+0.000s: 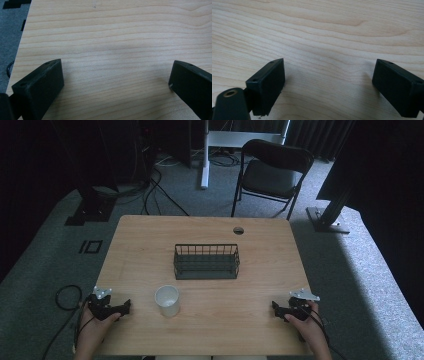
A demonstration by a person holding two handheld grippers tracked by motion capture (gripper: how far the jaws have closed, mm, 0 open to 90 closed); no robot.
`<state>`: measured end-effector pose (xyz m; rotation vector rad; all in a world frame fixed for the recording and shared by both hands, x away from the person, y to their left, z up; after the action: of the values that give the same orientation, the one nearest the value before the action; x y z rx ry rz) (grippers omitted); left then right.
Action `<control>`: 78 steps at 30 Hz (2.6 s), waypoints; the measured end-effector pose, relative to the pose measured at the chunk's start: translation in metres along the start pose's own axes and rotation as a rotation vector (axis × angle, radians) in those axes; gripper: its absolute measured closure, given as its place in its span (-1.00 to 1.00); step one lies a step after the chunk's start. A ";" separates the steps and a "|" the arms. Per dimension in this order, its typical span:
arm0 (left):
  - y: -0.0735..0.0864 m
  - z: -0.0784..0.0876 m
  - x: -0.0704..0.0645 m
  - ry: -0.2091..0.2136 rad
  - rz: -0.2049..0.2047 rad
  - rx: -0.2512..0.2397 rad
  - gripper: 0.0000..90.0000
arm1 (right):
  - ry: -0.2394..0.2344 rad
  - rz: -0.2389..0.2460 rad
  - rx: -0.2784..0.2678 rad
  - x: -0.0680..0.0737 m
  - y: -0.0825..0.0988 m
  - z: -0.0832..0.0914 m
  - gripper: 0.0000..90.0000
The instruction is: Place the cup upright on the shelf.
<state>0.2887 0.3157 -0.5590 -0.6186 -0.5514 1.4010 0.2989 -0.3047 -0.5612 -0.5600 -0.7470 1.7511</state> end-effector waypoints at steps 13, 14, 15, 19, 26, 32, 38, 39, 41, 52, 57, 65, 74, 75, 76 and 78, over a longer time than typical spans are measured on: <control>0.000 0.000 0.000 0.000 0.000 0.001 -1.00 | -0.011 0.011 0.001 -0.001 0.000 0.000 -0.76; 0.000 0.000 0.000 0.000 0.000 0.001 -1.00 | -0.011 0.011 0.001 -0.001 0.000 0.000 -0.76; 0.000 0.000 0.000 0.000 0.000 0.001 -1.00 | -0.011 0.011 0.001 -0.001 0.000 0.000 -0.76; 0.000 0.000 0.000 0.000 0.000 0.001 -1.00 | -0.011 0.012 0.000 -0.001 0.000 0.000 -0.76; 0.000 0.000 0.000 0.000 0.000 0.000 -1.00 | -0.012 0.018 -0.001 0.000 0.001 0.001 -0.76; 0.000 0.000 0.000 0.000 0.000 0.000 -1.00 | -0.017 0.024 -0.001 0.000 0.002 0.002 -0.76; 0.000 0.000 0.000 0.000 0.001 0.000 -1.00 | -0.019 0.045 -0.005 0.000 0.003 0.004 -0.76; 0.000 0.000 0.000 0.000 0.000 0.001 -1.00 | -0.018 0.049 -0.005 0.001 0.003 0.004 -0.76; 0.000 0.000 0.000 0.000 0.000 0.001 -1.00 | -0.023 0.056 -0.002 0.001 0.003 0.005 -0.76; 0.000 0.000 0.000 0.000 0.000 0.000 -1.00 | -0.050 0.066 -0.009 0.006 0.000 0.006 -0.76; 0.000 0.000 0.000 0.000 0.000 0.001 -1.00 | -0.065 0.086 -0.005 0.011 -0.004 0.006 -0.76; 0.000 0.000 0.000 0.000 0.000 0.001 -1.00 | -0.083 0.090 -0.011 0.018 -0.010 0.004 -0.76; 0.000 0.000 0.000 0.000 0.000 0.001 -1.00 | -0.129 0.140 -0.015 0.035 -0.017 0.003 -0.72; 0.000 0.000 0.000 0.000 0.000 0.000 -1.00 | -0.129 0.140 -0.015 0.035 -0.017 0.003 -0.72; 0.000 0.000 0.000 0.000 0.000 0.000 -1.00 | -0.133 0.142 -0.017 0.037 -0.018 0.003 -0.71; 0.000 0.000 0.000 0.000 0.000 0.000 -1.00 | -0.146 0.147 -0.018 0.041 -0.019 0.002 -0.72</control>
<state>0.2888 0.3156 -0.5591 -0.6185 -0.5508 1.4012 0.2979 -0.2623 -0.5460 -0.5144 -0.8420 1.9389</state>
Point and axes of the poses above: each handheld gripper's, and its own axes: z roughly backward along the jaws, y roughly out of its underside, x roughly to its left, the point moved 1 cm from there along -z, roughly forward along the jaws, and after that the axes turned 1 degree about z, right-handed, at the moved point
